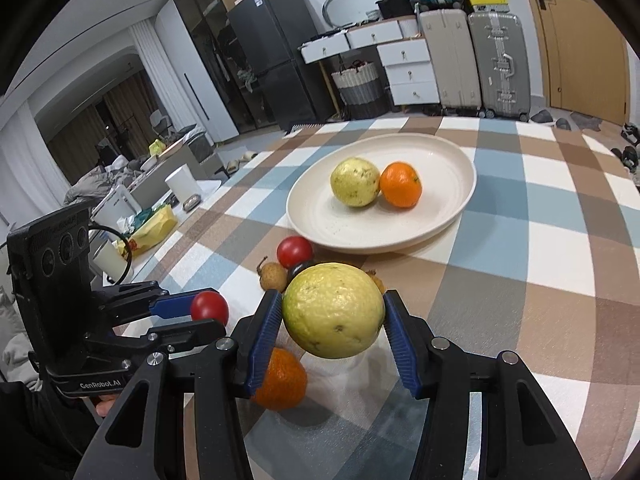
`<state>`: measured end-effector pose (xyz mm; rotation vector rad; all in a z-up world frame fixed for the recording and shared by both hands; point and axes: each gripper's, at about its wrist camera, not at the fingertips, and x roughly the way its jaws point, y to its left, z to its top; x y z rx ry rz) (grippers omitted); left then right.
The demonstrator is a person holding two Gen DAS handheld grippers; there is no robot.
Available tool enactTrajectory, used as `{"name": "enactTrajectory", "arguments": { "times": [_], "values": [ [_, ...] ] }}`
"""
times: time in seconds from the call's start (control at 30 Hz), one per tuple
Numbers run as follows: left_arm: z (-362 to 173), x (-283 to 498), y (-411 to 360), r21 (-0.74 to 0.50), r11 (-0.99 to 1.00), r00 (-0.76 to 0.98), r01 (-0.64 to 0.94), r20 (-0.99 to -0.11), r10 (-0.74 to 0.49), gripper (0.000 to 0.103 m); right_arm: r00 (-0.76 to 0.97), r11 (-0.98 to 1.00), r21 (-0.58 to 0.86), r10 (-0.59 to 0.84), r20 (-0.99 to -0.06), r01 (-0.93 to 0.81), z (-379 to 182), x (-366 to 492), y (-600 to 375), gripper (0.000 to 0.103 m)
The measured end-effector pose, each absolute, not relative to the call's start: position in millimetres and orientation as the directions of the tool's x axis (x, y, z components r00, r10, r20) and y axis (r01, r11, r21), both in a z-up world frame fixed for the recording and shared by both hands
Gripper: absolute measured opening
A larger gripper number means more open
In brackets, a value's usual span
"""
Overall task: Organize fruits
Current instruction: 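Carry the tomato and yellow citrus with both tools onto the plate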
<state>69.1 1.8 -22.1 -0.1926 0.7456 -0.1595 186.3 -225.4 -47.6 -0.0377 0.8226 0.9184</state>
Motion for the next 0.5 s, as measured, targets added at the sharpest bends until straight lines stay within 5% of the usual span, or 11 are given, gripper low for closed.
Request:
{"name": "enactTrajectory", "arguments": {
  "times": [0.5],
  "values": [
    [-0.8, 97.6, 10.4, -0.174, 0.985, 0.787, 0.009, -0.606, -0.114, 0.029, 0.447, 0.702, 0.245, 0.643, -0.622, -0.669, -34.1, 193.8, -229.1, 0.053]
  ]
}}
